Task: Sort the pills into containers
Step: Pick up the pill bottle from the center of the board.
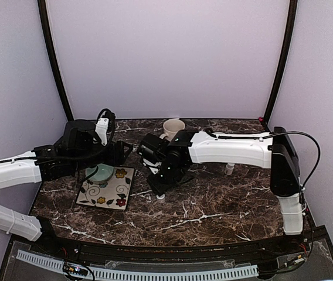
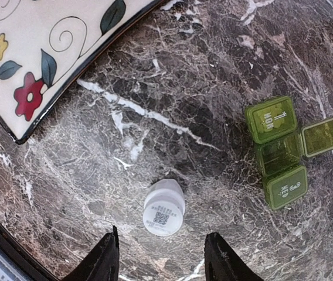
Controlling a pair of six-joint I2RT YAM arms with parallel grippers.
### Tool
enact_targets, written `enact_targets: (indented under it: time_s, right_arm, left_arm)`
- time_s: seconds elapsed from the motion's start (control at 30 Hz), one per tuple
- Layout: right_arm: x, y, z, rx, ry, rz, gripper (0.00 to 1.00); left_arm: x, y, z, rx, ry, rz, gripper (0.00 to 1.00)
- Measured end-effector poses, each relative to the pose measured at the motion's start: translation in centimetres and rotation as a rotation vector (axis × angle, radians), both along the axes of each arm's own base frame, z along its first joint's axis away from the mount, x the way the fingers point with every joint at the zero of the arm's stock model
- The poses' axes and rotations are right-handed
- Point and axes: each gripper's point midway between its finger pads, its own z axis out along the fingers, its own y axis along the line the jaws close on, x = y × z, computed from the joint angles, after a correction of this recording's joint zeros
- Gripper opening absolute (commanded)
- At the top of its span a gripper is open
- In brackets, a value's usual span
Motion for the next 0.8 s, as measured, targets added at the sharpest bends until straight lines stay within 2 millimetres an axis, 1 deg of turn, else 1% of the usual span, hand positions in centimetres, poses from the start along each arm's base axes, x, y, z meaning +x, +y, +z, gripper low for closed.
enact_targets:
  time_s: [0.27,0.57,0.8]
  right_arm:
    - [-0.1,0.2,-0.8,-0.030,0.025,0.001,0.50]
    - [-0.1,0.0,-2.9,-0.084,0.049,0.000,0.49]
    - [0.1,-0.3,-3.0,-0.094,0.056,-0.003,0.48]
  left_arm:
    - [-0.3,0.6,-0.3,-0.001,-0.007,0.010,0.63]
    - [-0.3,0.7,-0.4,-0.003,-0.010,0.013,0.63]
    - [-0.3,0.7,-0.5,-0.007,-0.013,0.013,0.63]
